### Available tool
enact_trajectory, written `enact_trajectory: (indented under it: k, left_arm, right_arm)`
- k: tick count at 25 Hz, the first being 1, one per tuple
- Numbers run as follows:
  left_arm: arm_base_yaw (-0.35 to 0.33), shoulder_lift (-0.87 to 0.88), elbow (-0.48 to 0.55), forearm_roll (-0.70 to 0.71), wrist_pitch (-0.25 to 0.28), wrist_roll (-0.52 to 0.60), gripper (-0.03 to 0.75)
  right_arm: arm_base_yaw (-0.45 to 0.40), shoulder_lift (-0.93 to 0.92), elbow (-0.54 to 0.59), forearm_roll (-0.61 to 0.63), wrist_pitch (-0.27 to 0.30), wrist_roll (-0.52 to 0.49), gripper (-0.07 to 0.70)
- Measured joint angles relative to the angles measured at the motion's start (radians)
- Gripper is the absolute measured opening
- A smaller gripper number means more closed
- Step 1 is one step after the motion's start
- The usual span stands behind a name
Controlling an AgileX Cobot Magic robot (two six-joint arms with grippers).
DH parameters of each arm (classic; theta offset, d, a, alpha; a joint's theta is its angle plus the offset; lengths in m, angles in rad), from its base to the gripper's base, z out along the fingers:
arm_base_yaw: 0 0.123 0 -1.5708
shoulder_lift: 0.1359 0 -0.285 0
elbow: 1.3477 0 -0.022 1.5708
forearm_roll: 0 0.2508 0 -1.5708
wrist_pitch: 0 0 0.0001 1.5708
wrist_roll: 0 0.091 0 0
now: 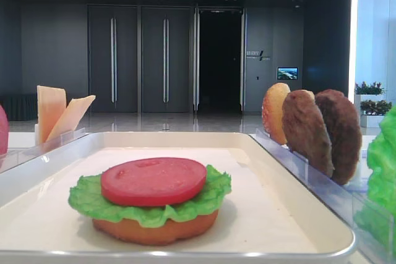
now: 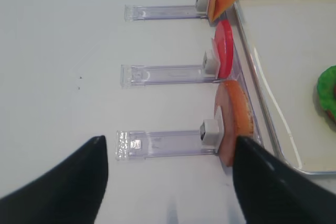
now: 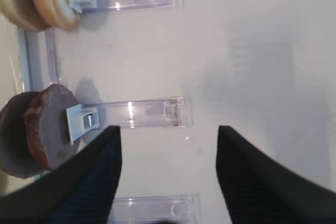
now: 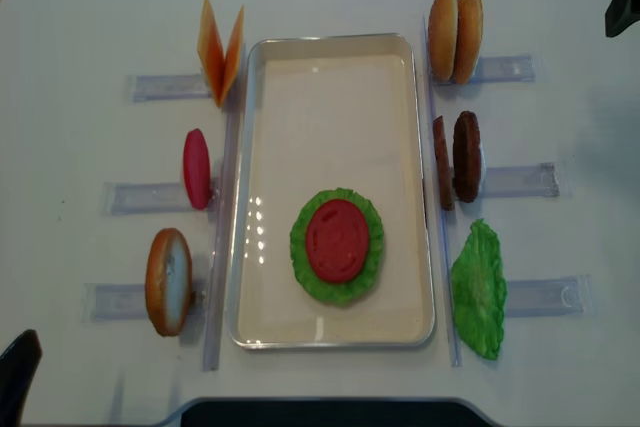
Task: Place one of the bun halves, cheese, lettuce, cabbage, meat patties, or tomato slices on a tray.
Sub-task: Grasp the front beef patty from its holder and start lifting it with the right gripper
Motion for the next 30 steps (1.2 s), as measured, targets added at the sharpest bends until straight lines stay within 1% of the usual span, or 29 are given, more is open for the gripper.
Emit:
enact_trajectory:
  k: [2,7,12,14,16,19,23,27,30]
  left_arm:
    - [0.000,0.000,0.000,0.000,0.000,-0.001,0.538]
    - [0.000,0.000,0.000,0.000,0.000,-0.002,0.494]
    - [0.000,0.000,0.000,0.000,0.000,-0.002,0.459]
    - [0.000,0.000,0.000,0.000,0.000,-0.002,0.444]
    - [0.000,0.000,0.000,0.000,0.000,-0.002,0.426]
    - [0.000,0.000,0.000,0.000,0.000,-0.002,0.403]
    - [0.000,0.000,0.000,0.000,0.000,-0.002,0.370]
    - [0.000,0.000,0.000,0.000,0.000,-0.002,0.341]
    - [0.000,0.000,0.000,0.000,0.000,-0.002,0.324]
  right_arm:
    - [0.040,0.000,0.000,0.000,0.000,0.032,0.414]
    - [0.176,0.004,0.000,-0.002,0.000,0.131,0.414]
    - [0.316,0.035,0.000,-0.043,0.000,0.261,0.414]
    - [0.362,0.054,0.000,-0.061,-0.001,0.313,0.414]
    - [0.402,0.074,0.000,-0.066,-0.001,0.343,0.415]
    - [0.452,0.109,0.000,-0.073,-0.001,0.368,0.415]
    - [0.507,0.156,-0.001,-0.080,-0.001,0.371,0.415]
    - [0.543,0.183,-0.001,-0.111,-0.003,0.402,0.421]
    - [0.545,0.185,-0.001,-0.126,-0.033,0.432,0.424]
